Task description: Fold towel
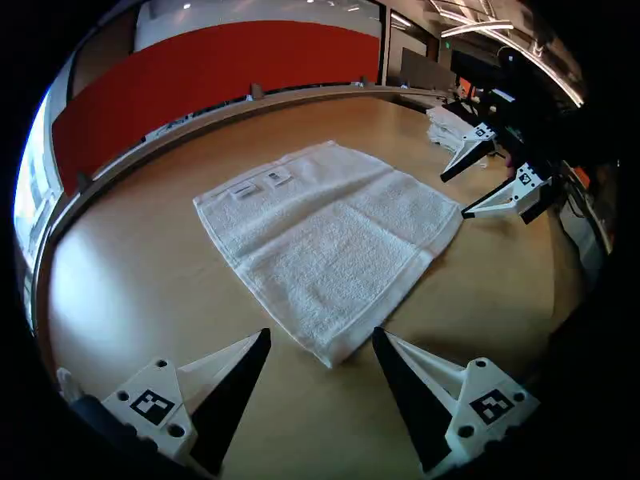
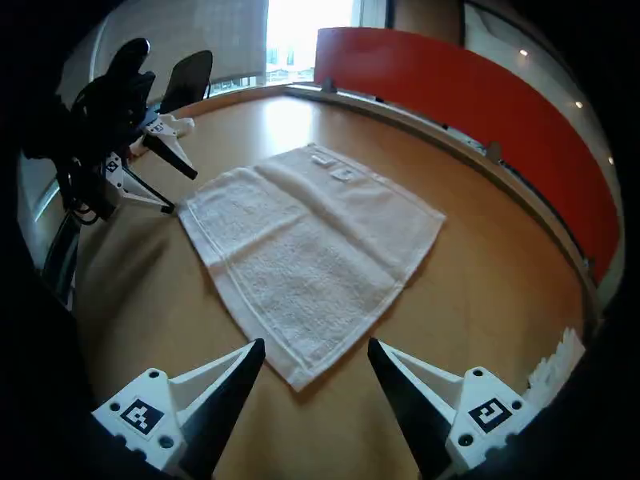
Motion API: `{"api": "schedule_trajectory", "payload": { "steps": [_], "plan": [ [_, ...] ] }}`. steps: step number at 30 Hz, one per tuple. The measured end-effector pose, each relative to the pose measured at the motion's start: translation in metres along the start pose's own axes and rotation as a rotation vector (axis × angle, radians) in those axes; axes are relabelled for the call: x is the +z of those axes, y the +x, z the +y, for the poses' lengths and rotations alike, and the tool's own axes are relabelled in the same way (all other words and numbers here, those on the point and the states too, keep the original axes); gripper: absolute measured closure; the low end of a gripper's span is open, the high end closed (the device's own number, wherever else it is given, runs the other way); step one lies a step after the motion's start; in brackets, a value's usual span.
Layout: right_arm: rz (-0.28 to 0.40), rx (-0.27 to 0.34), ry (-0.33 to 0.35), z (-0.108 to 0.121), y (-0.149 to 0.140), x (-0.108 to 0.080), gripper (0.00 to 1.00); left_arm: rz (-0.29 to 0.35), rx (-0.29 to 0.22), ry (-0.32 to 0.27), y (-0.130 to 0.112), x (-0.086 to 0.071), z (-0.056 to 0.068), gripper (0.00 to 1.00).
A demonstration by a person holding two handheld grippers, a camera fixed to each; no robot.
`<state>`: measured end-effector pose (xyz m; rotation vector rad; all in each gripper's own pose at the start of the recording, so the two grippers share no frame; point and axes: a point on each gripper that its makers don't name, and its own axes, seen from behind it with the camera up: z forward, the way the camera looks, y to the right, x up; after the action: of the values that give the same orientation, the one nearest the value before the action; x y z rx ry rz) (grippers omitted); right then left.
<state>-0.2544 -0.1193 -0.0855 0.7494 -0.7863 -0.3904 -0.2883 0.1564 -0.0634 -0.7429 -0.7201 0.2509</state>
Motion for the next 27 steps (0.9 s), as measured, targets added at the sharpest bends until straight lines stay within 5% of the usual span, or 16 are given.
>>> {"api": "schedule_trajectory", "payload": {
  "steps": [17,27],
  "plan": [
    [-0.024,0.014,0.029,-0.002,-0.011,0.007,0.02,-0.038,-0.010,-0.010,-0.009,0.012,0.001,0.06],
    [-0.019,0.016,0.051,-0.007,-0.014,0.006,0.11,-0.048,0.018,-0.007,-0.011,0.013,0.001,0.06]
  ]
}}
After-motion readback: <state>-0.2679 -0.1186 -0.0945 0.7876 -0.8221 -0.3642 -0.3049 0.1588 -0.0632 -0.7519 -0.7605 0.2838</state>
